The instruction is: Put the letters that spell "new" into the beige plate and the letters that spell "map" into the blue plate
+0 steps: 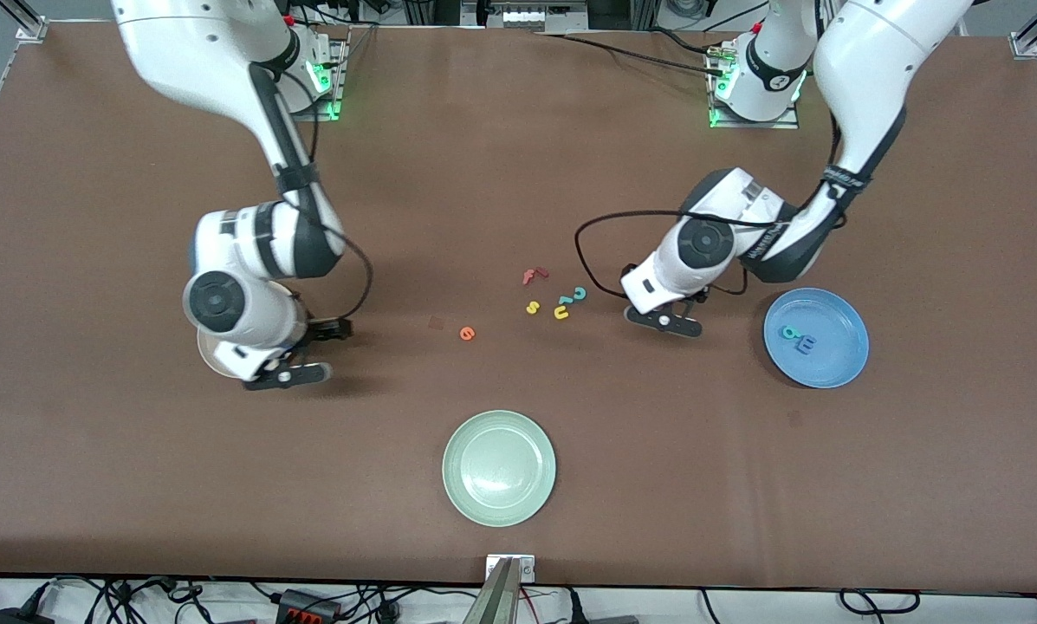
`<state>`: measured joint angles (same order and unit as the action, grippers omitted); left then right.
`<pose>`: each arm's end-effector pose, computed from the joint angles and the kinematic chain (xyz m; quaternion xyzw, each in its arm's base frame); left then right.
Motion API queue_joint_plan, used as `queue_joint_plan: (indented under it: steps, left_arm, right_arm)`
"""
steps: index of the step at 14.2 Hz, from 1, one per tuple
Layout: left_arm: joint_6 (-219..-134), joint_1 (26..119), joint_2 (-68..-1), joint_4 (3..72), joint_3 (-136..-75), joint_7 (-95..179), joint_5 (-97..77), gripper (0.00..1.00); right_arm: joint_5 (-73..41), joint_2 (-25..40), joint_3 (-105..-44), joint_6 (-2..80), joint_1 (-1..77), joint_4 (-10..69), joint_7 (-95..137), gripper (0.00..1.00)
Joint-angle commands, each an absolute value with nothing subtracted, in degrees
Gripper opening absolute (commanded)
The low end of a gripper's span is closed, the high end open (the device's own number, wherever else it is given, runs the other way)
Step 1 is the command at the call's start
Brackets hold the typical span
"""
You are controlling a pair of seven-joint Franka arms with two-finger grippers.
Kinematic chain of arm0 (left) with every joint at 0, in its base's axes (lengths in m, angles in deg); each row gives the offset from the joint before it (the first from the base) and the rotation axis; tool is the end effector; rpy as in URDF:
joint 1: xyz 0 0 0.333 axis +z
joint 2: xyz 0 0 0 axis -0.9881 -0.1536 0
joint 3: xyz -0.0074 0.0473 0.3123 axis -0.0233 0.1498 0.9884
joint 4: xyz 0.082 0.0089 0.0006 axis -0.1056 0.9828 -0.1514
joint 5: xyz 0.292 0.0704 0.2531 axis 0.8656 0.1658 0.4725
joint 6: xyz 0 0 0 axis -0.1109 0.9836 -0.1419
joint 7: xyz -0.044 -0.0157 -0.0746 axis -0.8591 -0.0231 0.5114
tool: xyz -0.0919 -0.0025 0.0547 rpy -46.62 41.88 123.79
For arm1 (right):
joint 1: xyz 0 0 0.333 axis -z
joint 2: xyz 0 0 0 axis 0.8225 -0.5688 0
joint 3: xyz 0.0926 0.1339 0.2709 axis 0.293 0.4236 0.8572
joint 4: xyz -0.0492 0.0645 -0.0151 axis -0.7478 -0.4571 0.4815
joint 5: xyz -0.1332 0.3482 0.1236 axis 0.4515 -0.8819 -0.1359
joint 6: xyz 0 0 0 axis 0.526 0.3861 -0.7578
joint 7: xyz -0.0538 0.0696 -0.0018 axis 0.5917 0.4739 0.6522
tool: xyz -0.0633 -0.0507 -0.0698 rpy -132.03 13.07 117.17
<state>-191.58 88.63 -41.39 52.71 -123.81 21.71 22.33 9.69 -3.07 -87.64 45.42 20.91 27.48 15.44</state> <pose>0.5234 -0.2743 0.2097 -0.9885 0.1366 0.0644 0.0035 0.6288 0.2115 0.2582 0.9930 0.1003 -0.0585 0.0197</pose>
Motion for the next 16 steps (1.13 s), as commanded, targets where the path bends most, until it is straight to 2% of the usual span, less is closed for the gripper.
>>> queue_joint_plan:
  steps: [1, 3, 4, 6, 7, 8, 9, 11, 12, 13, 16]
  left_arm:
    - [-199.4, 90.6, -43.1, 57.1, -122.2, 21.5, 30.7, 1.0]
    - [-199.4, 90.4, -44.2, 57.1, -122.1, 21.5, 31.6, 1.0]
    - [-199.5, 90.5, -44.5, 57.1, -122.1, 21.5, 32.0, 0.91]
    - [-199.5, 90.3, -44.8, 56.9, -122.2, 20.9, 32.2, 0.58]
    - [-199.5, 90.0, -44.9, 56.9, -122.2, 20.5, 32.2, 0.52]
    - [-199.5, 90.2, -45.0, 57.0, -122.3, 20.5, 32.2, 0.52]
    - [-199.5, 90.2, -45.1, 57.1, -122.3, 20.5, 32.2, 0.45]
    - [-199.5, 89.9, -45.2, 57.3, -122.3, 20.6, 32.2, 0.27]
    - [-199.4, 89.7, -45.2, 57.3, -122.3, 20.5, 32.2, 0.1]
    - [-199.2, 90.0, -45.1, 57.3, -122.4, 20.5, 32.2, 0.03]
    - [-195.5, 93.1, -42.9, 56.2, -122.9, 23.9, 32.2, 0.01]
  right_arm:
    - [8.3, -4.0, -87.7, 49.2, 16.9, 27.4, 15.4, 1.0]
    - [5.5, -5.9, -87.7, 52.3, 14.7, 27.3, 11.9, 1.0]
    - [5.3, -7.3, -87.6, 53.9, 13.5, 26.4, 11.6, 1.0]
    - [5.4, -9.3, -87.7, 54.6, 10.4, 24.7, 11.6, 1.0]
    - [5.5, -9.9, -87.7, 54.6, 10.0, 24.0, 11.6, 1.0]
    - [5.7, -10.5, -87.7, 54.6, 9.6, 22.8, 11.7, 1.0]
    - [5.7, -11.2, -87.7, 54.6, 8.9, 21.6, 12.3, 1.0]
    - [5.9, -12.6, -87.7, 55.2, 6.8, 20.8, 12.6, 1.0]
    - [5.9, -13.3, -87.7, 56.7, 6.1, 20.7, 12.7, 1.0]
    - [6.0, -14.2, -87.7, 58.3, 5.4, 20.5, 12.9, 0.98]
    - [6.0, -15.9, -87.7, 60.3, 4.4, 18.6, 13.1, 0.95]
